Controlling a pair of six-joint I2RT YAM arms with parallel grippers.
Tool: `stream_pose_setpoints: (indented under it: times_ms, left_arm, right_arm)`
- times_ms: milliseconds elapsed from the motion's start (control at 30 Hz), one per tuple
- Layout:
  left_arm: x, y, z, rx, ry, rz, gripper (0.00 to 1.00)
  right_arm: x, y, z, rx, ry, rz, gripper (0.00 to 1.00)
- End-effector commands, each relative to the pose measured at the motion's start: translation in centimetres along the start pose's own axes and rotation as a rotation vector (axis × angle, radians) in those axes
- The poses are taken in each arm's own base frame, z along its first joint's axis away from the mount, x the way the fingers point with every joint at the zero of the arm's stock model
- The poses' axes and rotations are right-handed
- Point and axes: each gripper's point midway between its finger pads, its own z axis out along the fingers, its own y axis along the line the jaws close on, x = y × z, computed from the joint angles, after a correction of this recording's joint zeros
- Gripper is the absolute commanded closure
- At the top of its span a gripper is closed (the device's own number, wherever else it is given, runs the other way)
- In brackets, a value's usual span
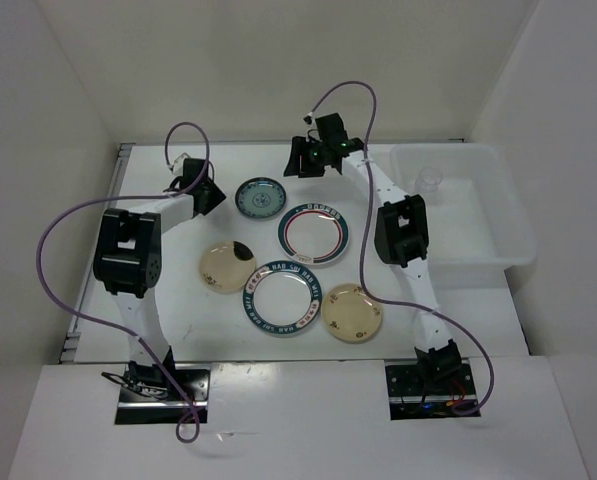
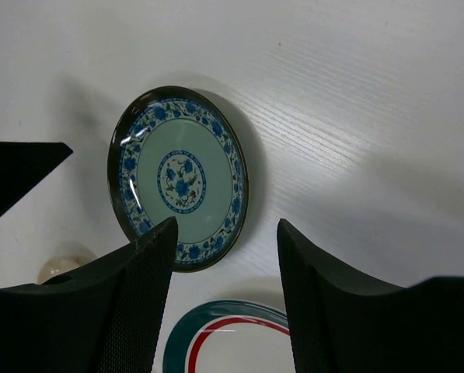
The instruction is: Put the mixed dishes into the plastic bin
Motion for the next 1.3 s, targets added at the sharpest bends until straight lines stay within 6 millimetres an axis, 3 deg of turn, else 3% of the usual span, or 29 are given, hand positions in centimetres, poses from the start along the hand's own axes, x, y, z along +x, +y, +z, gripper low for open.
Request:
stream_pose_setpoints:
  times_ms: [0, 133, 400, 600, 767, 933, 1067, 1100, 1167, 1200, 1267]
  left_arm:
    - [-2.0, -1.9, 0.7, 0.022, -0.048, -0.009, 0.56]
    - [-1.0, -1.3, 2.5, -0.018, -0.008, 0.010, 0.69]
    - [0.3, -0.3, 4.1, -0.056, 0.031, 0.028, 0.89]
    - [1.7, -0.3, 4.8, -0.036, 0.083, 0.030, 0.94]
    - [3.5, -0.2, 5.4, -0.020, 0.143, 0.009, 0.94]
    - [3.4, -1.0, 5.6, 0.004, 0.153, -0.002, 0.95]
    - [3.9, -1.4, 5.5, 0.016, 0.164, 0.004, 0.95]
    - [4.0, -1.5, 5.4, 0.022, 0.170, 0.003, 0.95]
    - [4.1, -1.4, 5.4, 0.016, 0.177, 0.004, 0.95]
    - [4.1, -1.4, 5.4, 0.016, 0.177, 0.004, 0.95]
    - [4.4, -1.0, 5.4, 0.010, 0.183, 0.014, 0.95]
  right_arm:
    - [-0.4, 1.8, -0.1, -0.061, 0.009, -0.004, 0.41]
    - [1.3, 1.0, 1.3, -0.071, 0.053, 0.023, 0.41]
    - [4.2, 1.6, 3.0, -0.088, 0.117, 0.027, 0.41]
    - [5.5, 1.4, 4.0, -0.114, 0.150, 0.057, 0.41]
    - [6.9, 2.5, 4.8, -0.152, 0.185, 0.072, 0.44]
    - [7.7, 2.3, 5.4, -0.166, 0.202, 0.087, 0.47]
    - [8.4, 1.9, 6.2, -0.167, 0.217, 0.123, 0.56]
    - [7.6, 2.5, 5.9, -0.184, 0.202, 0.113, 0.59]
    - [8.2, 1.9, 6.8, -0.180, 0.210, 0.129, 0.63]
    - [7.3, 2.4, 6.8, -0.188, 0.190, 0.141, 0.67]
    - [7.9, 2.0, 7.6, -0.181, 0.202, 0.164, 0.73]
